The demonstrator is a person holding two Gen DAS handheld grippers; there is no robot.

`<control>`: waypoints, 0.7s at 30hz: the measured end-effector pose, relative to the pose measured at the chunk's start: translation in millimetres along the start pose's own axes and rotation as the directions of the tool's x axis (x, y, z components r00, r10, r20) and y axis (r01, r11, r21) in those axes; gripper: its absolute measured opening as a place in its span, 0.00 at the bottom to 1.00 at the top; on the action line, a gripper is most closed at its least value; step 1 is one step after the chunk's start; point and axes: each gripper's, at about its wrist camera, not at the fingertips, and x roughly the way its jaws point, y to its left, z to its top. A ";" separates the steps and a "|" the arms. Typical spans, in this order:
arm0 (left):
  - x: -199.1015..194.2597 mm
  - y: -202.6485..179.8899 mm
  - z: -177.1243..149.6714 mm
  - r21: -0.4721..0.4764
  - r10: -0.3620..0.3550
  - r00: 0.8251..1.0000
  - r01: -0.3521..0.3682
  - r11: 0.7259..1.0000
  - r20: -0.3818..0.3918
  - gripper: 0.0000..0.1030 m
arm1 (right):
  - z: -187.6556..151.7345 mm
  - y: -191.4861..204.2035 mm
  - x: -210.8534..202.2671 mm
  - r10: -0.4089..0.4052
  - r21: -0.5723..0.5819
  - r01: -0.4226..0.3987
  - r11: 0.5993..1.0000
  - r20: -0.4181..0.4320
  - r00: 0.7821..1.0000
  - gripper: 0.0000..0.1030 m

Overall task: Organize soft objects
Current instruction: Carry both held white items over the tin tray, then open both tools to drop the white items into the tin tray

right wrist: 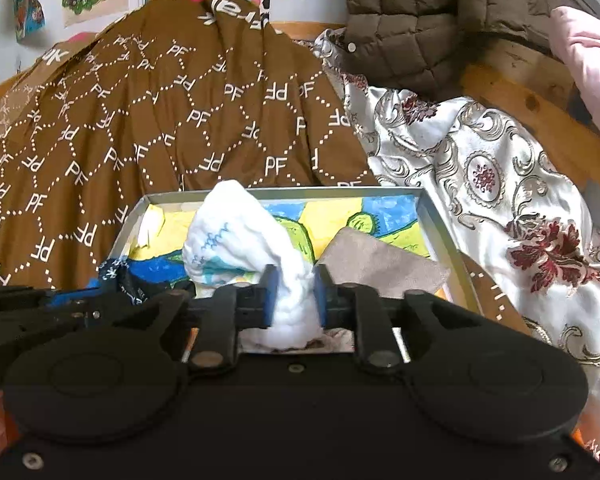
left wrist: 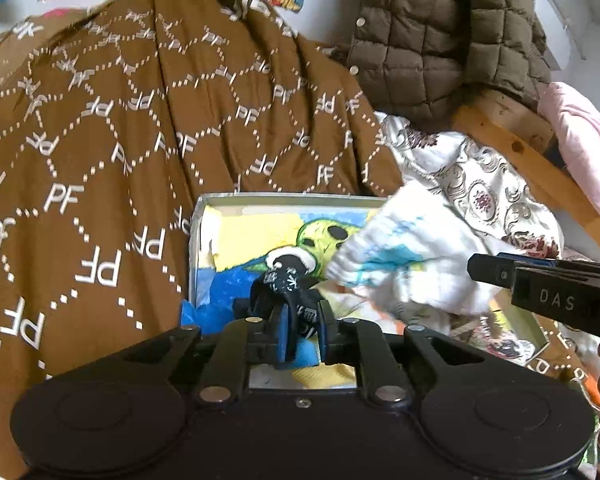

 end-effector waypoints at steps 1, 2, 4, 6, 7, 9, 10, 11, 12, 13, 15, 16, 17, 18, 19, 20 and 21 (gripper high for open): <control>-4.0 -3.8 1.7 0.012 0.002 1.000 -0.002 1.000 0.006 0.17 | 0.8 -1.9 -4.1 0.000 0.002 0.000 1.000 0.004 1.000 0.16; -8.6 -6.9 3.0 0.023 0.004 1.000 -0.004 1.000 0.014 0.22 | 1.2 -4.2 -8.3 0.002 0.004 -0.002 1.000 0.009 1.000 0.17; -20.3 -13.2 5.8 0.037 0.006 0.999 -0.008 0.999 0.037 0.29 | 4.3 -7.2 -21.5 0.006 0.001 -0.006 1.000 0.025 1.000 0.21; -31.9 -18.5 9.1 0.039 0.005 0.998 -0.007 0.999 0.057 0.35 | 8.8 -11.8 -35.5 0.012 0.002 -0.012 1.000 0.051 0.999 0.29; -38.5 -21.4 10.9 0.041 0.004 0.998 -0.006 0.999 0.067 0.36 | 9.6 -14.6 -43.1 0.015 0.005 -0.015 1.000 0.069 0.998 0.34; -53.2 -27.7 14.3 0.054 0.009 0.996 -0.014 0.998 0.092 0.43 | 13.3 -18.8 -61.6 0.017 0.010 -0.018 1.000 0.096 0.995 0.37; -60.4 -30.7 16.0 0.060 0.012 0.994 -0.018 0.998 0.106 0.45 | 15.3 -20.3 -70.5 0.020 0.010 -0.021 1.000 0.105 0.994 0.38; -67.7 -33.4 17.2 0.064 0.014 0.993 -0.021 0.998 0.119 0.48 | 17.3 -22.1 -79.3 0.022 0.010 -0.024 1.000 0.115 0.993 0.41; -76.9 -36.3 18.8 0.066 0.015 0.991 -0.023 0.998 0.132 0.51 | 18.9 -24.5 -89.0 0.023 0.010 -0.024 1.000 0.128 0.991 0.42; -84.4 -38.3 20.2 0.065 0.014 0.990 -0.023 0.998 0.143 0.51 | 20.8 -26.7 -98.8 0.025 0.012 -0.027 1.000 0.142 0.990 0.44; -102.1 -43.5 22.7 0.069 0.013 0.986 -0.025 0.997 0.169 0.57 | 25.0 -31.7 -120.5 0.032 0.020 -0.036 0.999 0.169 0.985 0.48; -111.2 -46.6 23.5 0.074 0.017 0.983 -0.031 0.997 0.184 0.60 | 26.4 -34.6 -131.0 0.035 0.025 -0.040 0.999 0.183 0.982 0.49; -120.5 -49.9 23.7 0.079 0.024 0.980 -0.040 0.996 0.199 0.66 | 27.7 -35.7 -138.3 0.037 0.029 -0.043 0.999 0.194 0.980 0.52; -131.7 -53.5 23.4 0.085 0.032 0.975 -0.052 0.995 0.218 0.71 | 28.8 -38.7 -149.3 0.037 0.037 -0.045 0.998 0.208 0.977 0.54; -141.3 -56.5 22.7 0.091 0.037 0.971 -0.060 0.994 0.235 0.71 | 30.2 -41.3 -159.4 0.036 0.042 -0.047 0.998 0.220 0.975 0.58; -150.7 -59.0 22.3 0.098 0.039 0.967 -0.066 0.993 0.251 0.72 | 31.0 -43.4 -169.7 0.037 0.045 -0.049 0.998 0.230 0.973 0.61; -160.5 -62.0 21.5 0.105 0.041 0.964 -0.071 0.992 0.263 0.73 | 31.5 -45.4 -181.7 0.040 0.043 -0.052 0.998 0.241 0.970 0.62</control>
